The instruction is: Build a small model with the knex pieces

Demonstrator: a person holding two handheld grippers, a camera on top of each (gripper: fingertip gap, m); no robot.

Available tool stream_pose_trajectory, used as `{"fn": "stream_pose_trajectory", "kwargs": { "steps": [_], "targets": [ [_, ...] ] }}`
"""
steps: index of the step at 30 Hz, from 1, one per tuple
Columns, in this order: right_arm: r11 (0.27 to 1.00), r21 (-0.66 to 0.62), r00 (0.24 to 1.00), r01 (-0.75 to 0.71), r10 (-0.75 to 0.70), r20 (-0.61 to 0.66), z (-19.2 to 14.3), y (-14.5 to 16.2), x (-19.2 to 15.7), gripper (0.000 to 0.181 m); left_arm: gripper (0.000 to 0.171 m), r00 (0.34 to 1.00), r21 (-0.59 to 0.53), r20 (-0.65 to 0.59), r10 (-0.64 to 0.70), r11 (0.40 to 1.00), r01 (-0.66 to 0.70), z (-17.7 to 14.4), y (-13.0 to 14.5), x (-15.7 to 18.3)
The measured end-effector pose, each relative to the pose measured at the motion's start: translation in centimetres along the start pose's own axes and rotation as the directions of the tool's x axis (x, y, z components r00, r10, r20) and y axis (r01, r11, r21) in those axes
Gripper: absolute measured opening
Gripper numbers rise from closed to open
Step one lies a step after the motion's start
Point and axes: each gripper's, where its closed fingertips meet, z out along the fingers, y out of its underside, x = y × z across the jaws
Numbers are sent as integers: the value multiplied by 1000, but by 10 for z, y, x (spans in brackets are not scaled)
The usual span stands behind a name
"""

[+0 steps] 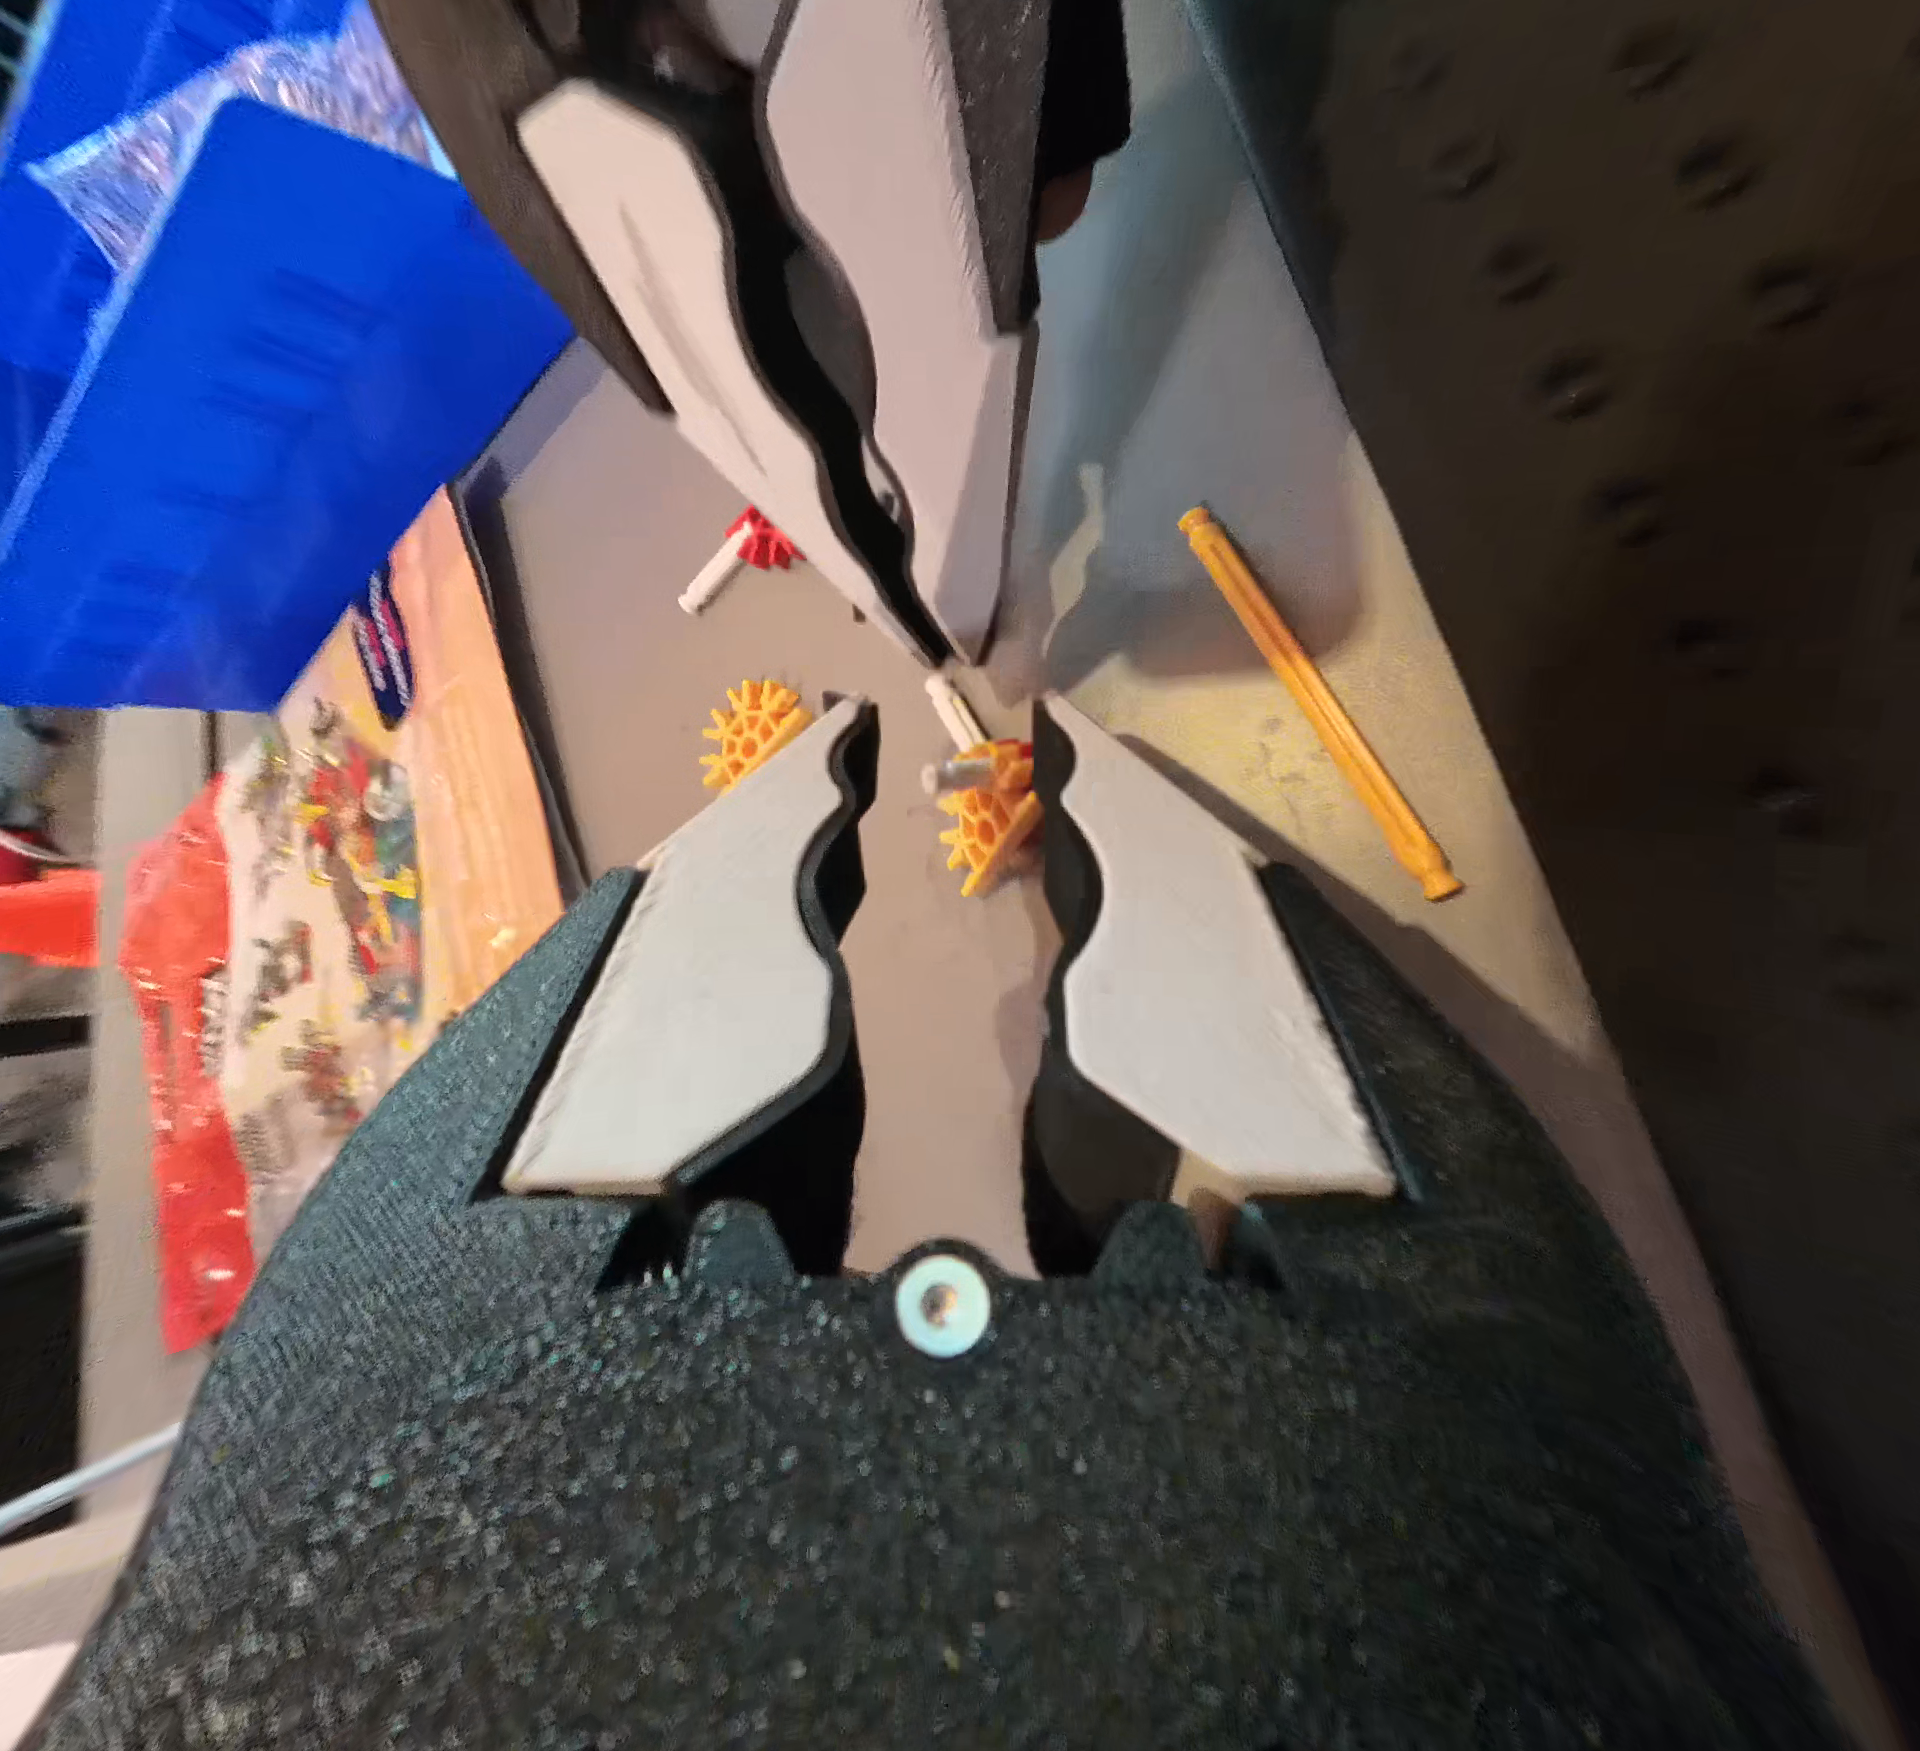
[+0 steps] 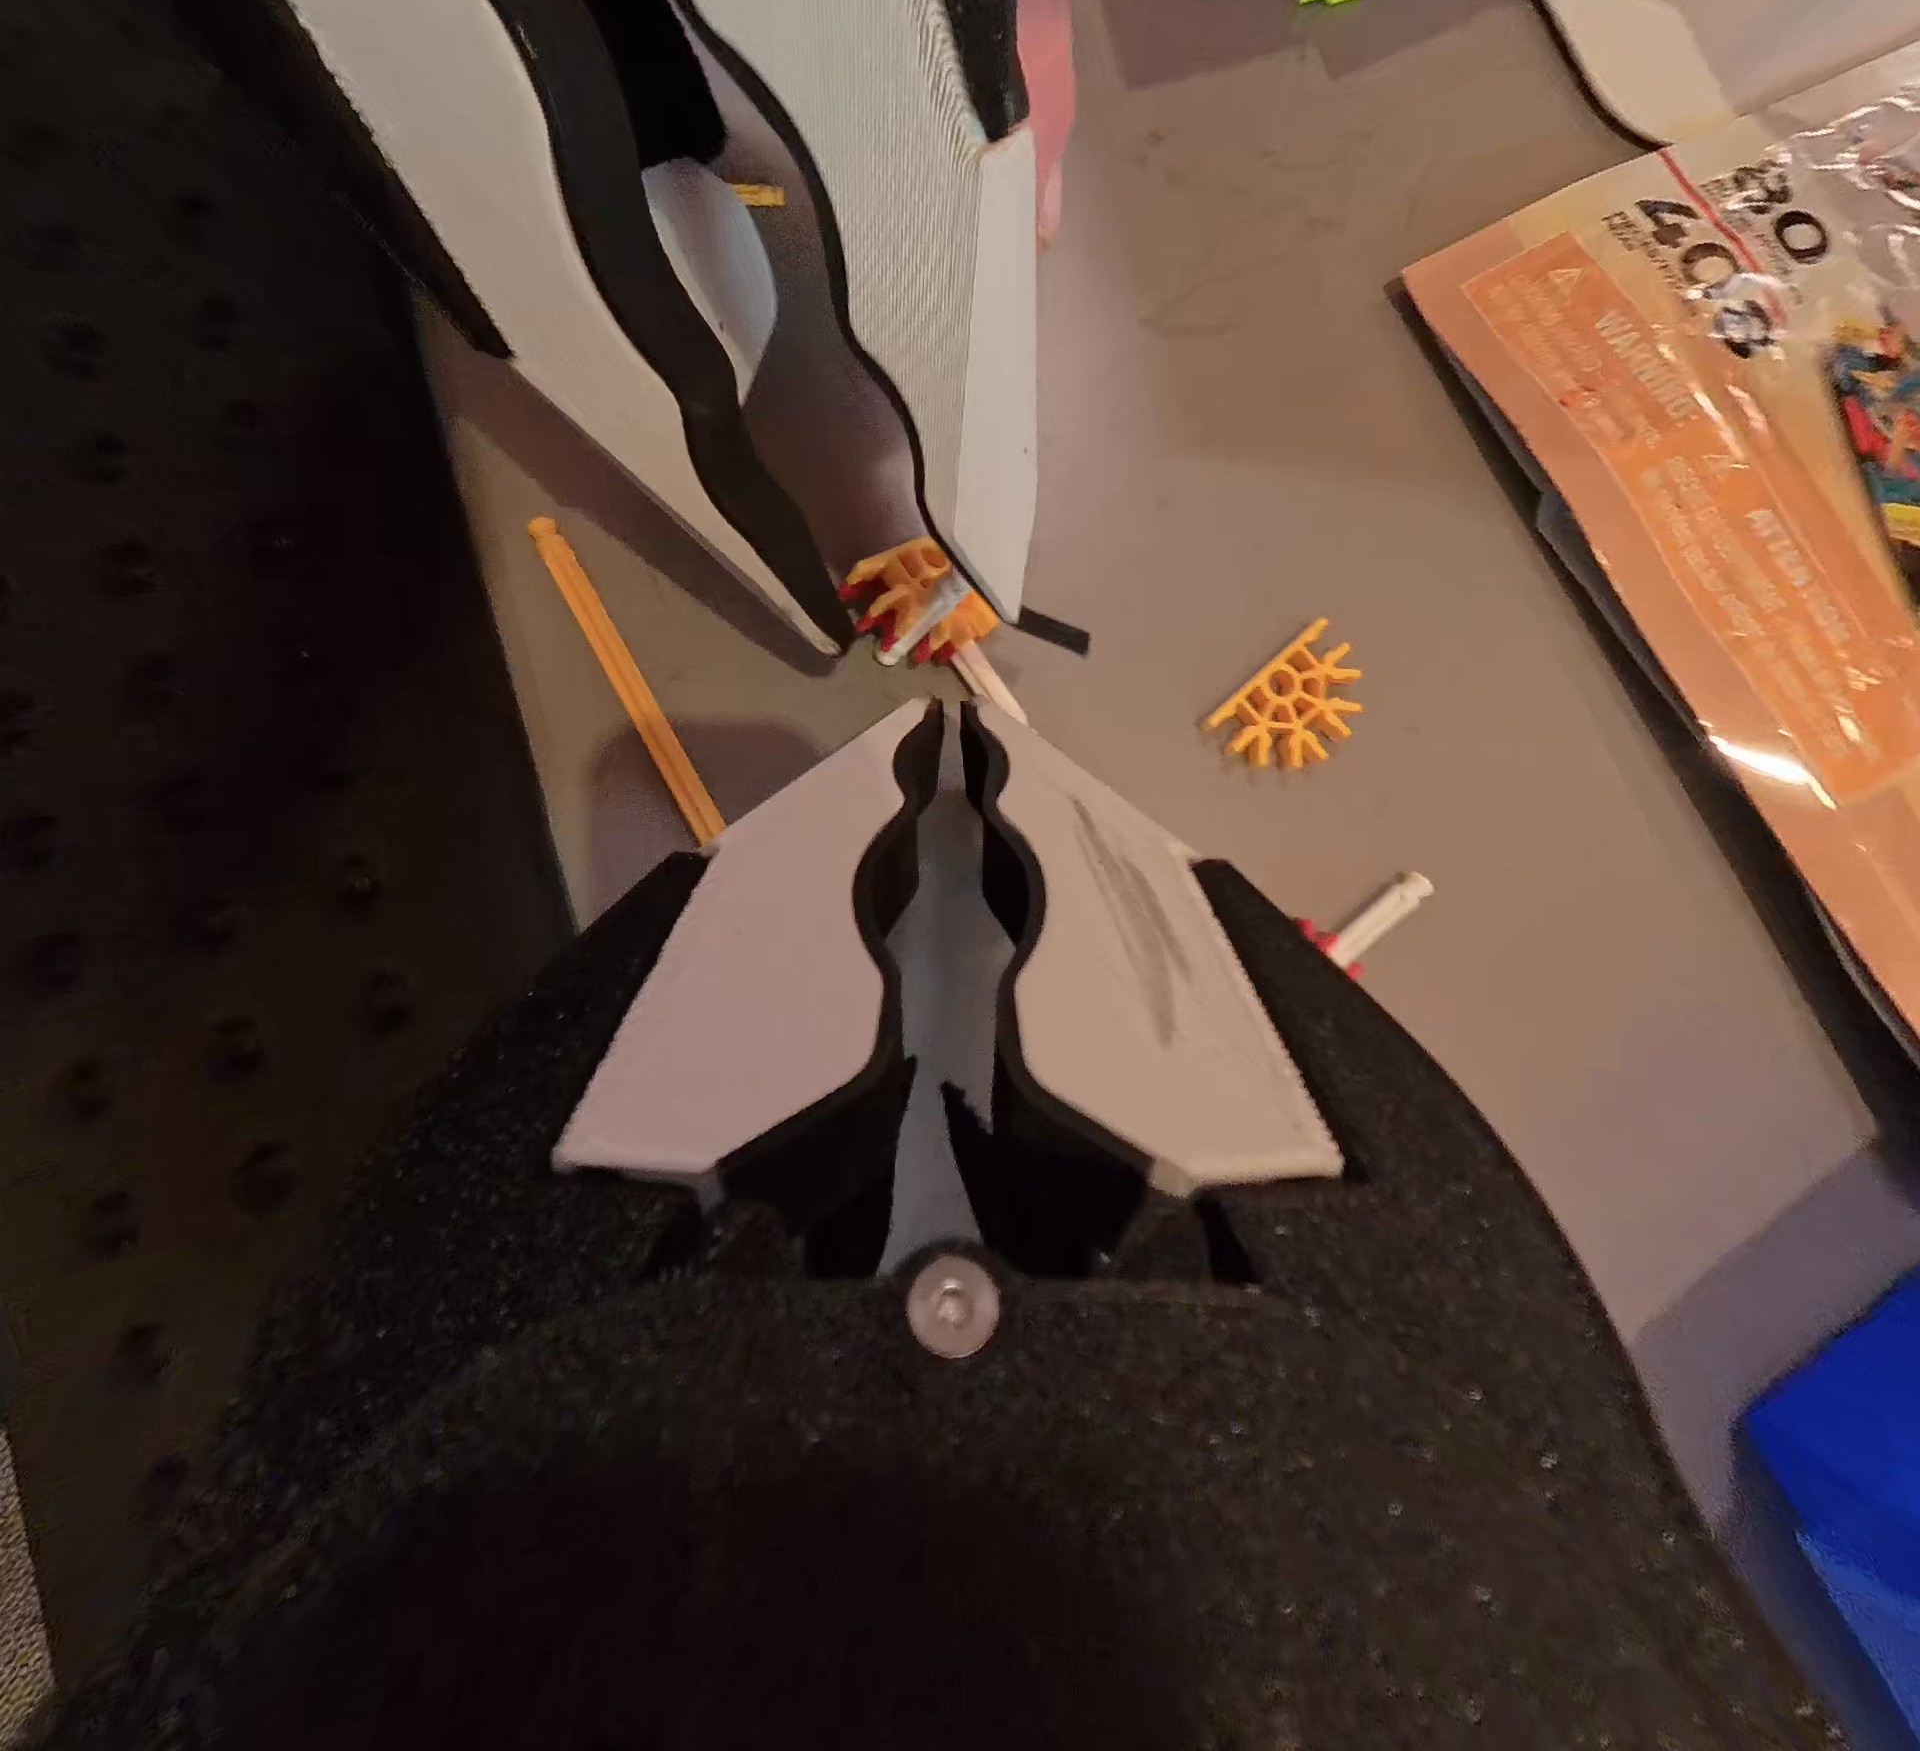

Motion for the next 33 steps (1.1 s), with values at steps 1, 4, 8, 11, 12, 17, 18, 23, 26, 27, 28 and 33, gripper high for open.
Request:
{"fn": "stream_pose_trajectory", "kwargs": {
  "steps": [1,4,8,11,12,17,18,23,26,27,28,33],
  "targets": [
    [1000,-4,1000,-1,1,-18,-4,0,3,3,32,999,-8,-19,-34,999,34,0,3,0],
    [999,-19,998,-35,33,-60,-14,5,14,21,42,991,-24,-59,-124,992,123,-2,12,-2],
    [991,-94,992,-96,88,-87,-18,23,22,40,45,966,-56,-124,-229,973,223,0,23,2],
    [985,-117,991,-125,119,-57,-12,31,19,42,40,955,-57,-139,-262,965,256,5,26,4],
    [984,-117,991,-133,128,-46,-9,32,18,39,38,953,-59,-137,-269,963,263,6,26,3],
    [983,-65,985,-170,168,-30,-6,26,21,25,32,958,-55,-132,-254,967,249,10,26,6],
    [982,-51,983,-183,182,-25,-7,23,22,24,31,960,-52,-128,-249,968,244,10,25,6],
    [973,14,973,-229,228,43,-12,15,23,24,20,966,-30,-112,-234,972,232,12,21,5],
    [962,32,960,-271,267,90,-12,15,25,24,19,971,-30,-99,-218,976,216,13,21,5],
    [957,38,953,-288,283,107,-12,15,25,24,19,971,-29,-98,-217,976,216,13,21,4],
    [950,47,945,-310,302,130,-12,13,25,24,19,971,-27,-98,-218,976,216,13,21,4],
    [908,78,900,-412,392,191,-11,11,32,24,18,973,-17,-96,-211,977,211,13,21,4]
  ]
}}
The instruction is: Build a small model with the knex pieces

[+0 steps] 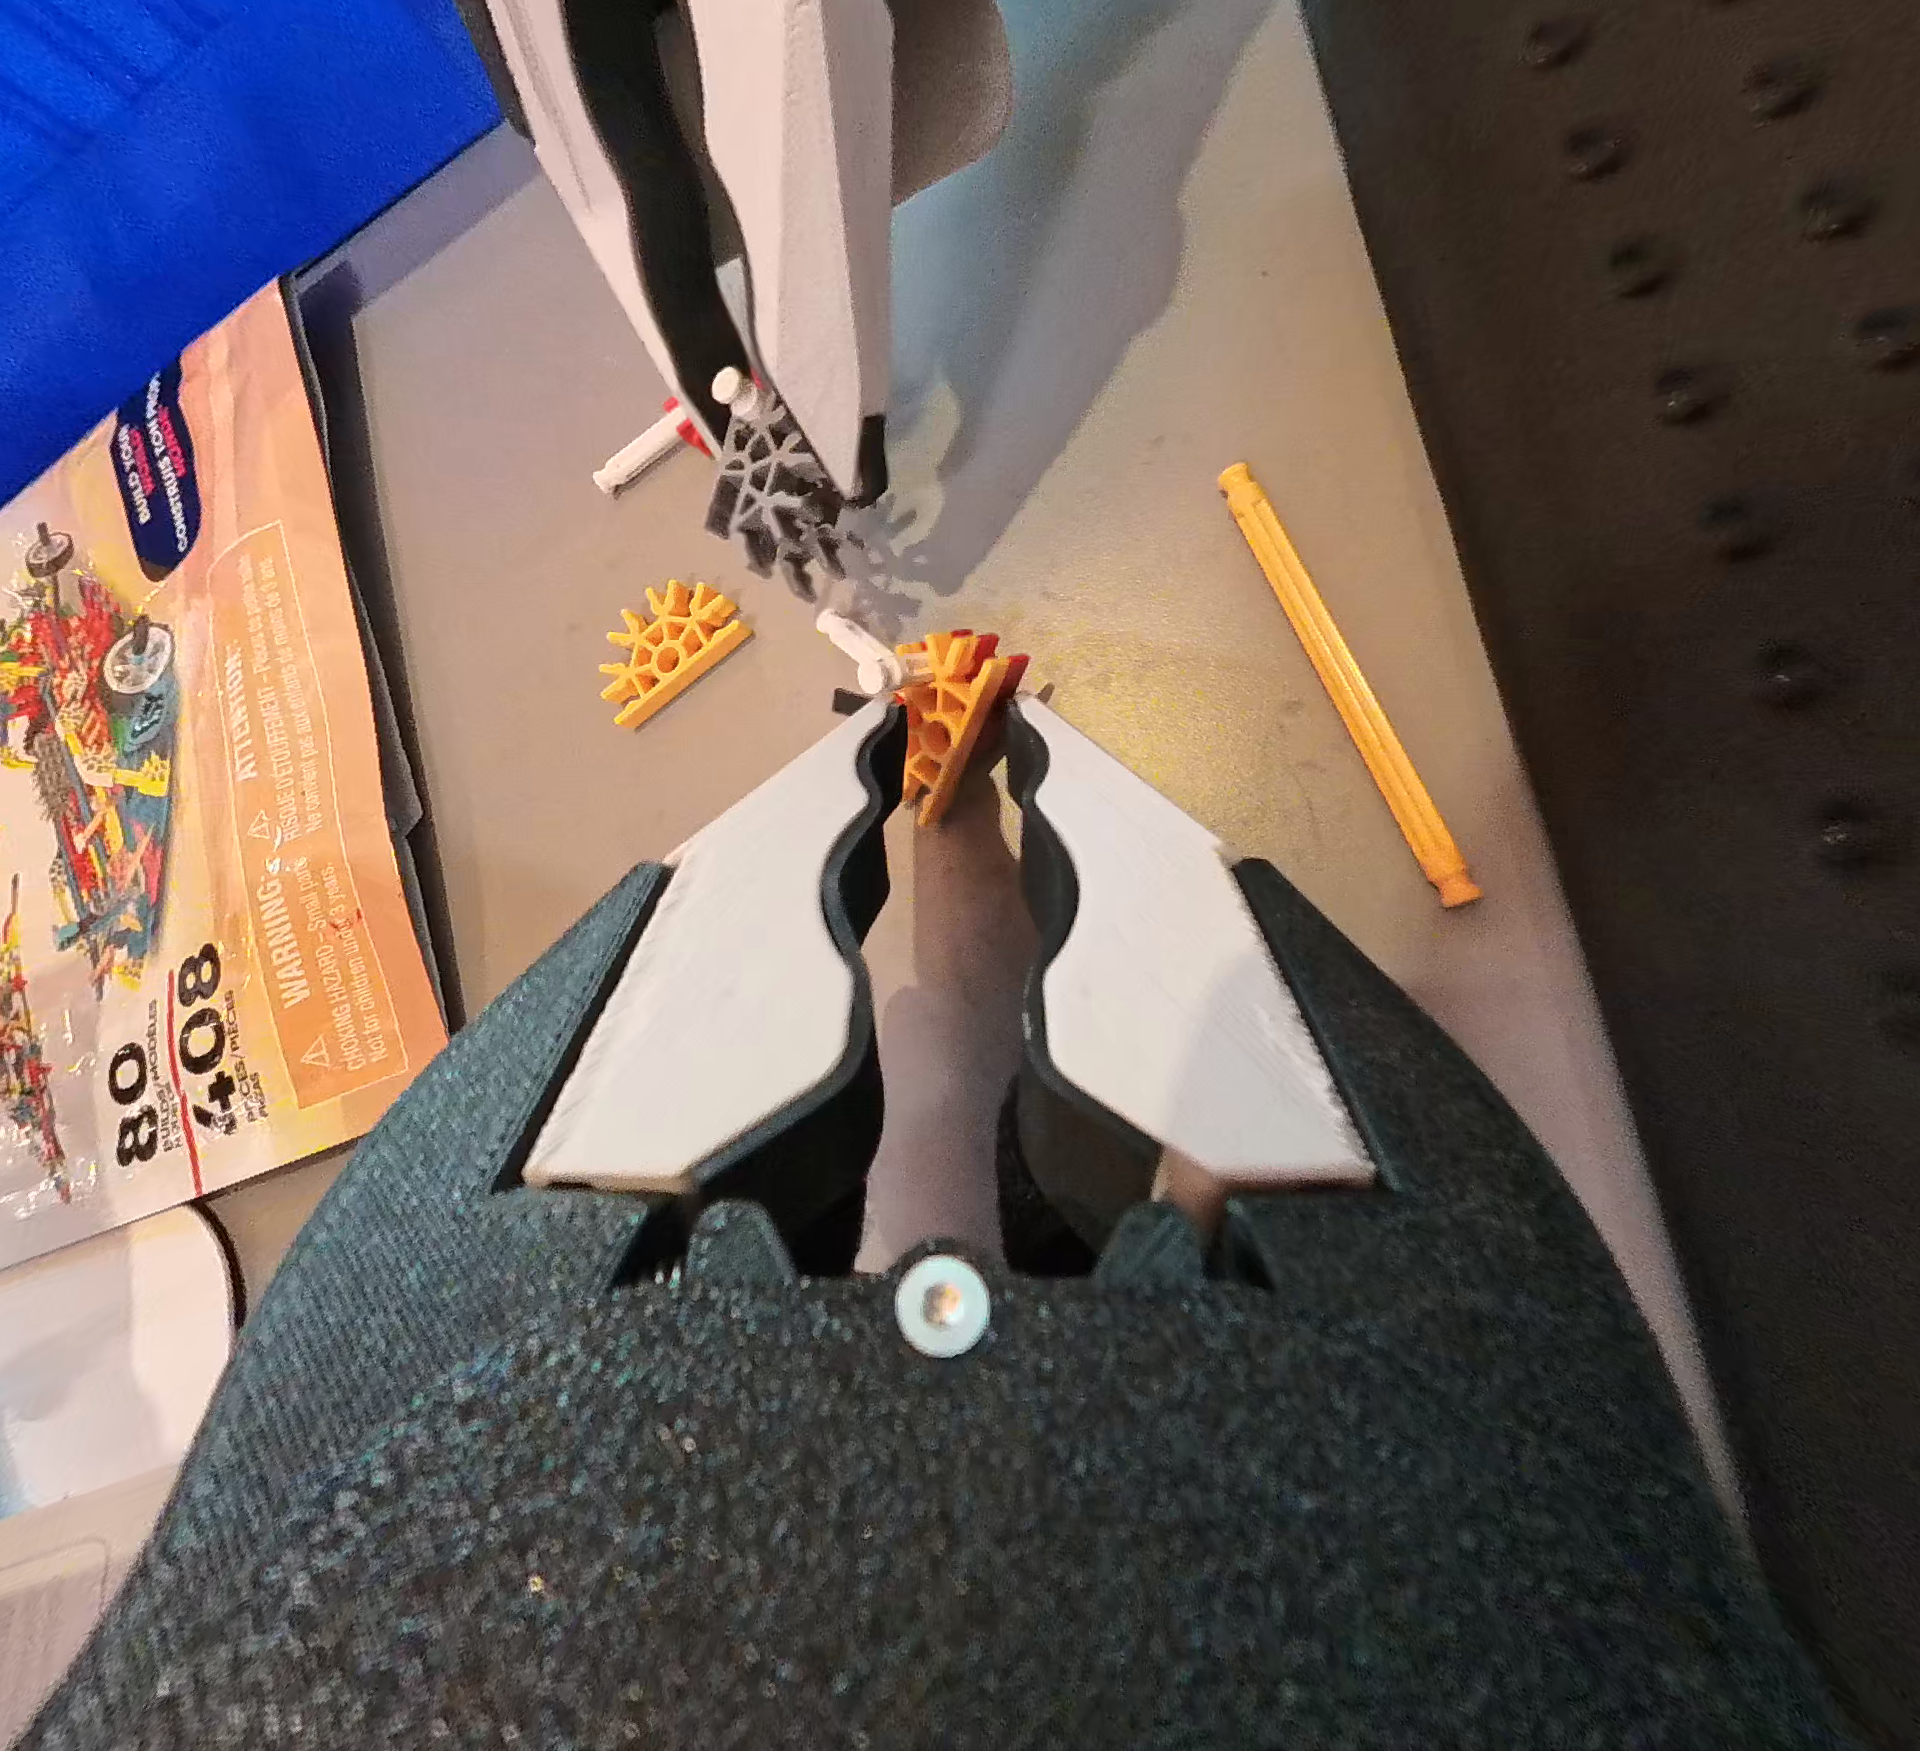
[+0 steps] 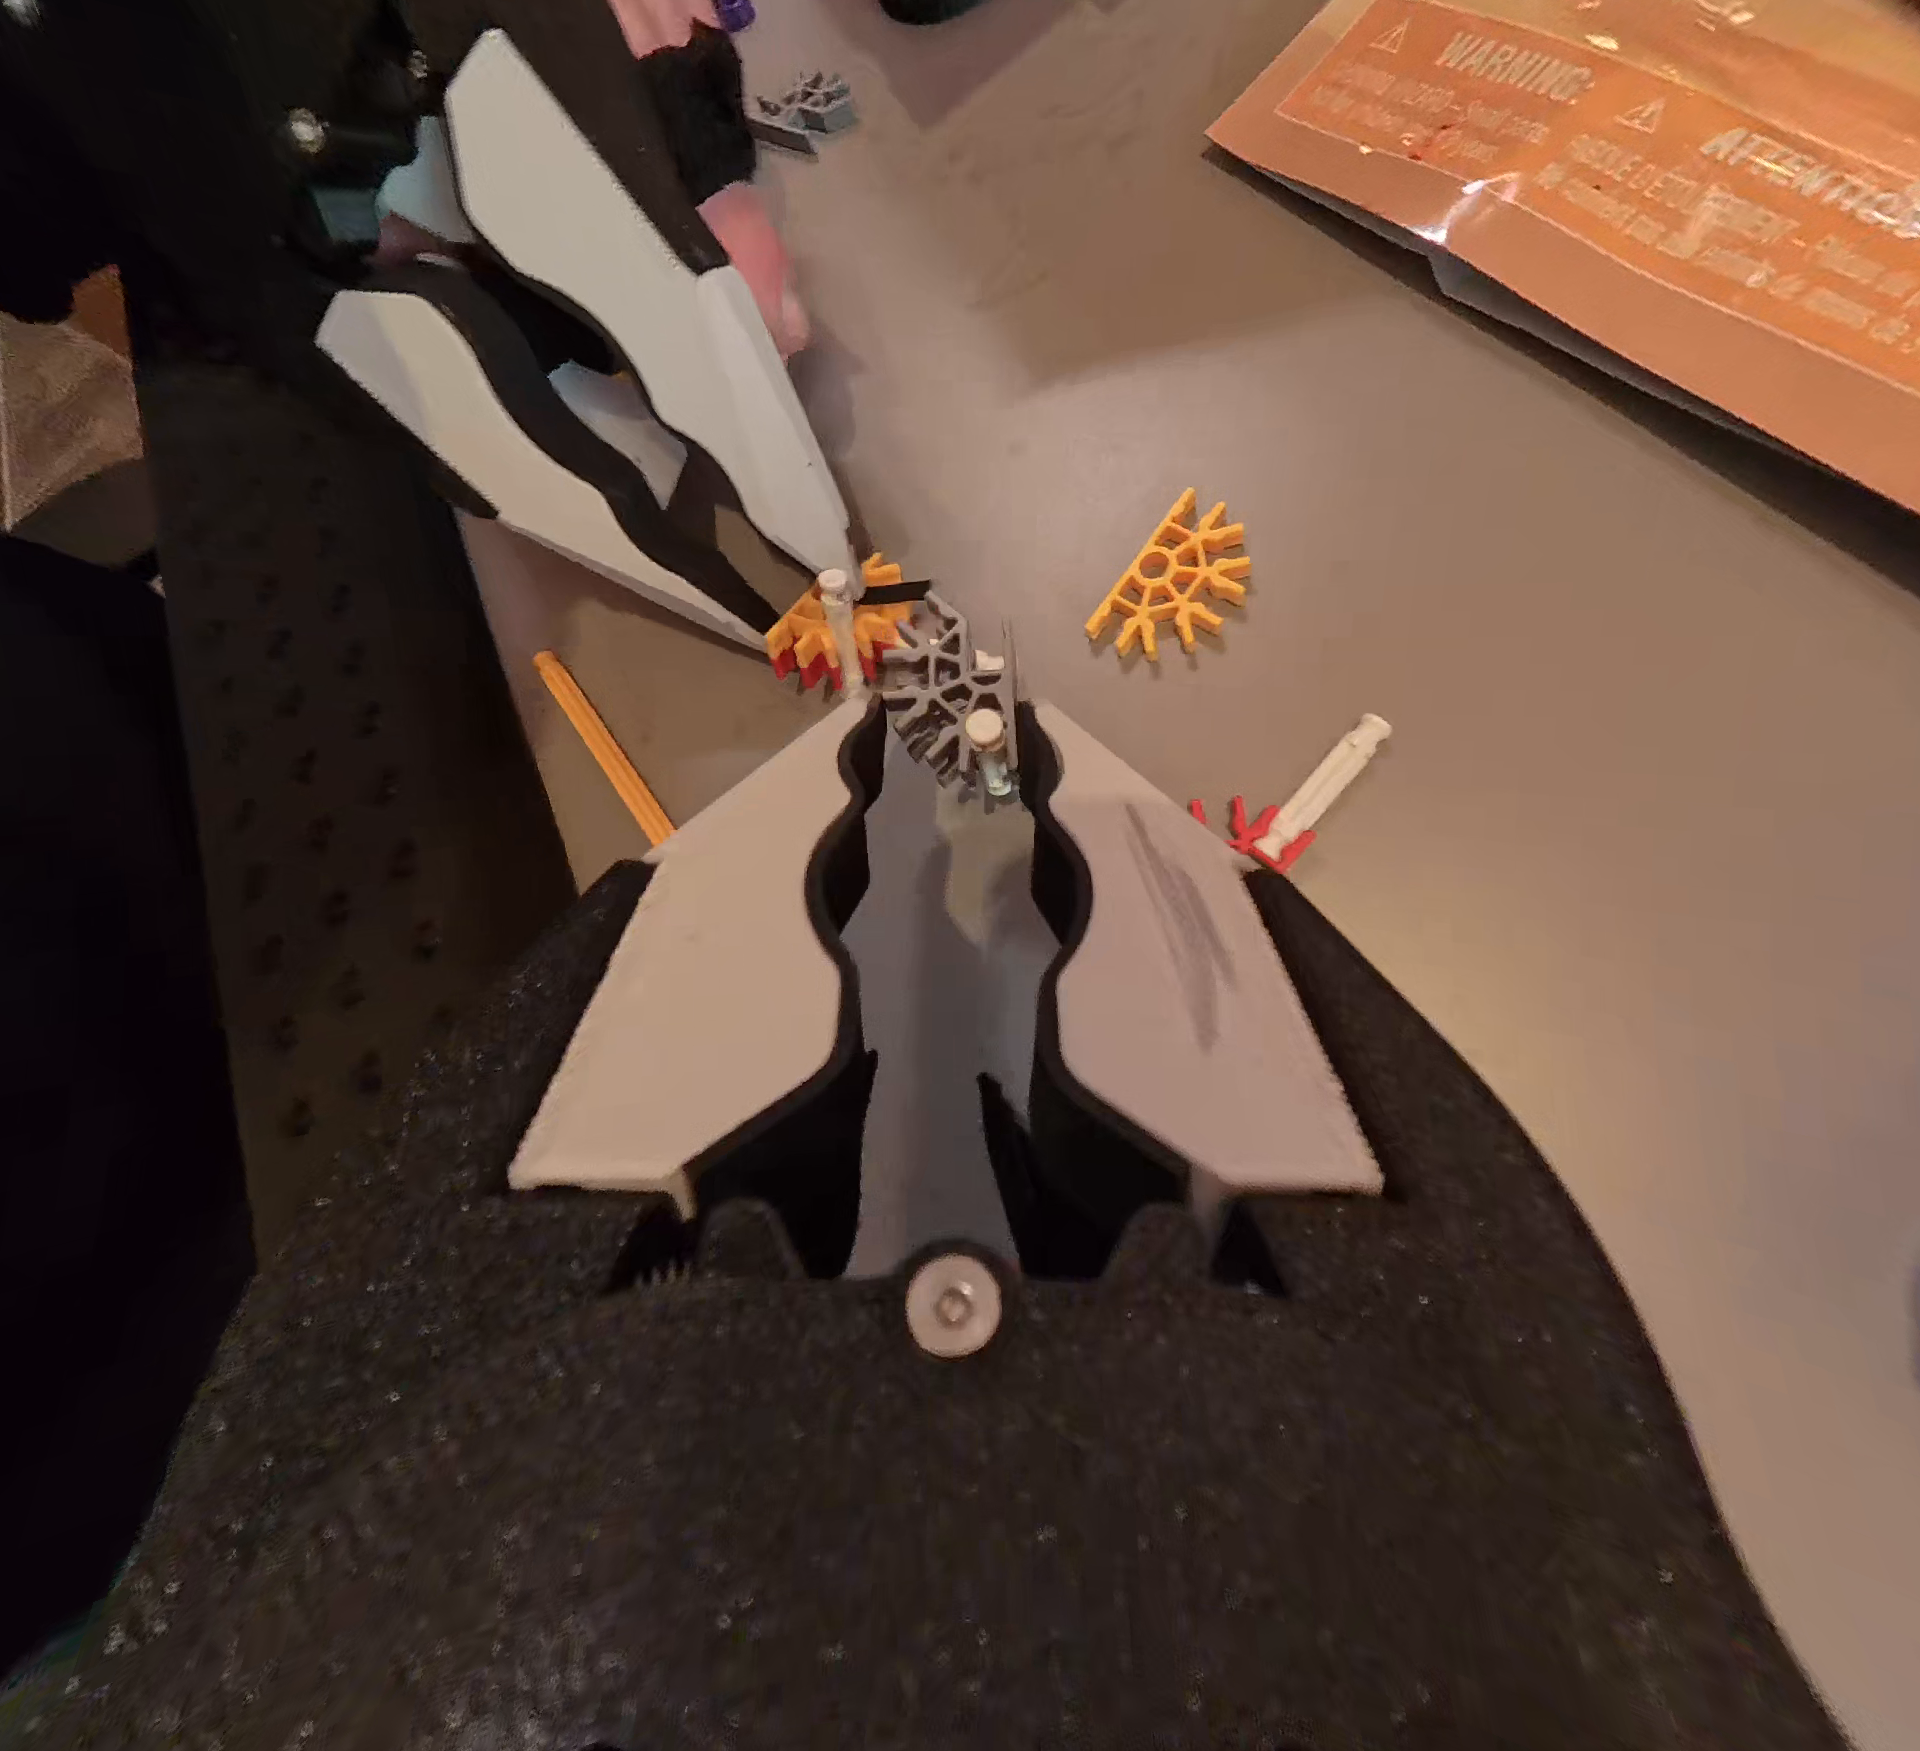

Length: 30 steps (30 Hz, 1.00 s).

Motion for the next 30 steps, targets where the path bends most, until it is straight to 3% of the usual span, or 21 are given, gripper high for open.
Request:
{"fn": "stream_pose_trajectory", "kwargs": {
  "steps": [5,16,23,30],
  "targets": [
    [997,4,996,-83,83,18,1,1,8,24,17,1000,9,2,0,1000,0,0,0,-1],
    [941,163,946,-298,268,183,-8,-18,10,24,17,1000,23,9,0,1000,0,2,-1,-2],
    [934,179,942,-308,274,195,-10,-18,10,24,17,1000,31,21,-11,999,10,3,-2,-5],
    [970,104,973,-219,209,93,-6,-8,16,24,13,999,33,40,25,999,-27,4,-3,-5]
  ]
}}
